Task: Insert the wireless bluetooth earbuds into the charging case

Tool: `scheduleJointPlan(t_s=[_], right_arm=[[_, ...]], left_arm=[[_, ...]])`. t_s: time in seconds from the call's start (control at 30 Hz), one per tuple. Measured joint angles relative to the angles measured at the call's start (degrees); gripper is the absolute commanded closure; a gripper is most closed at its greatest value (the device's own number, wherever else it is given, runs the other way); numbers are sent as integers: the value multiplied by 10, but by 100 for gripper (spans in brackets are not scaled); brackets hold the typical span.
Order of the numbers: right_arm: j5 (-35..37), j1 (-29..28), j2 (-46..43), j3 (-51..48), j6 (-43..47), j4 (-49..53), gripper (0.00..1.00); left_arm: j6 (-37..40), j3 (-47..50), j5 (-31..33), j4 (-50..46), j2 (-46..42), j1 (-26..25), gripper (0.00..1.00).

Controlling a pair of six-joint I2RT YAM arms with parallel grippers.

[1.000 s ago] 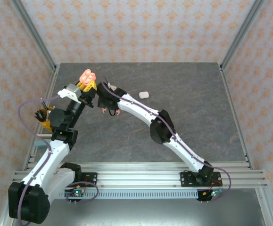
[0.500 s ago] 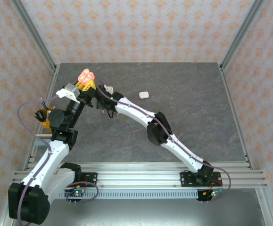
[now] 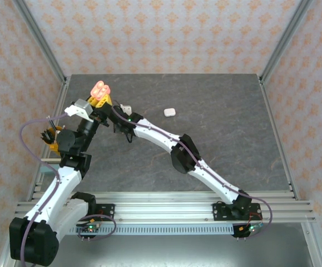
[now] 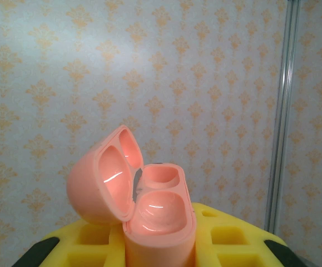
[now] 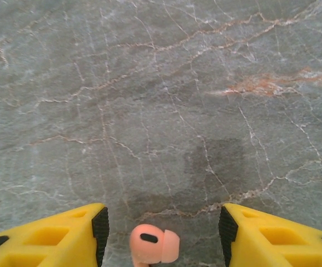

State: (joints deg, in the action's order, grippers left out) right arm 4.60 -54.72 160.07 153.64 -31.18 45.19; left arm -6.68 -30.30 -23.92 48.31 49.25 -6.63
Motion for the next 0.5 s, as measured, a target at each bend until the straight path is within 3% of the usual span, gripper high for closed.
scheduleJointPlan(t_s=[0.5], right_arm=[[17,-7,3,3,9,14,53]], left_arm=[[-8,0,7,0,-5,0,100]])
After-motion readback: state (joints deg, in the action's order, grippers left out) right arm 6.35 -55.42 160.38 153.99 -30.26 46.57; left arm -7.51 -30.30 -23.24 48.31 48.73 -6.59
